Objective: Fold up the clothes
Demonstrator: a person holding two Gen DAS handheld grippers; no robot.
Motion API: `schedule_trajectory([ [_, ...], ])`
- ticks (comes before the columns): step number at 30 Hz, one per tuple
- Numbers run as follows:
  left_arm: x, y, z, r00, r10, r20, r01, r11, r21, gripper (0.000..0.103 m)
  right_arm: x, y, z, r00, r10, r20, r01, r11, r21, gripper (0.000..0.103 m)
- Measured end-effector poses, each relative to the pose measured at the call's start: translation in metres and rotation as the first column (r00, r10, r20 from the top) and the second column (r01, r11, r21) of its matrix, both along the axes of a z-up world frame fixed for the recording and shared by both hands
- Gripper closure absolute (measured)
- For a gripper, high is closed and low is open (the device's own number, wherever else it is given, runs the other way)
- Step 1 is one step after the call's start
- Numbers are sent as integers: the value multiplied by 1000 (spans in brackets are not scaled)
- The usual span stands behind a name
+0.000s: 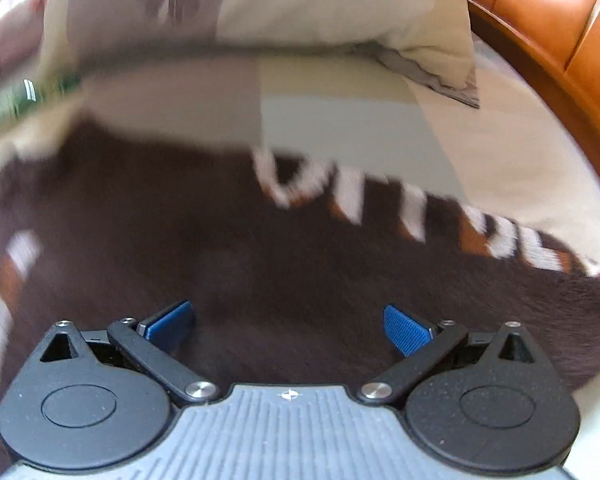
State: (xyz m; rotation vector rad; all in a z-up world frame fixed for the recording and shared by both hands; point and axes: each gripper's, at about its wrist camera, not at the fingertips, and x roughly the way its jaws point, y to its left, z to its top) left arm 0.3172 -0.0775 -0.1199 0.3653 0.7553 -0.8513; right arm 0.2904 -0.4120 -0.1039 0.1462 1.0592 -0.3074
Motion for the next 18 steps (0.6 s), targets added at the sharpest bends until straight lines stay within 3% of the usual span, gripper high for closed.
schedule_trajectory([
  [2, 0, 0, 0, 1000, 2, 3, -2, 1000, 1, 0, -10, -20, -10, 999, -37, 34, 35, 998, 51, 0],
  [4, -1, -1, 1, 1000, 1, 12, -1, 1000, 12, 0, -13, -35, -9, 986, -165, 9, 165, 985, -50, 0],
  [7, -1, -1, 1, 1000, -2, 12, 2, 1000, 15, 0, -27, -30, 10, 982, -184, 49, 185, 982, -23, 1],
  [10, -1, -1, 0, 1000, 1, 7, -2, 1000, 8, 0, -42, 4, 34, 986, -69, 153, 60, 996, 67, 0],
  [14, -1, 0, -1, 1000, 3, 9, -3, 1000, 5, 0, -44, 53, 27, 985, 77, 157, -101, 984, 150, 0],
  [18, -2, 0, -1, 1000, 3, 11, -3, 1000, 2, 0, -48, 45, 3, 993, 55, 107, -84, 956, 282, 0],
])
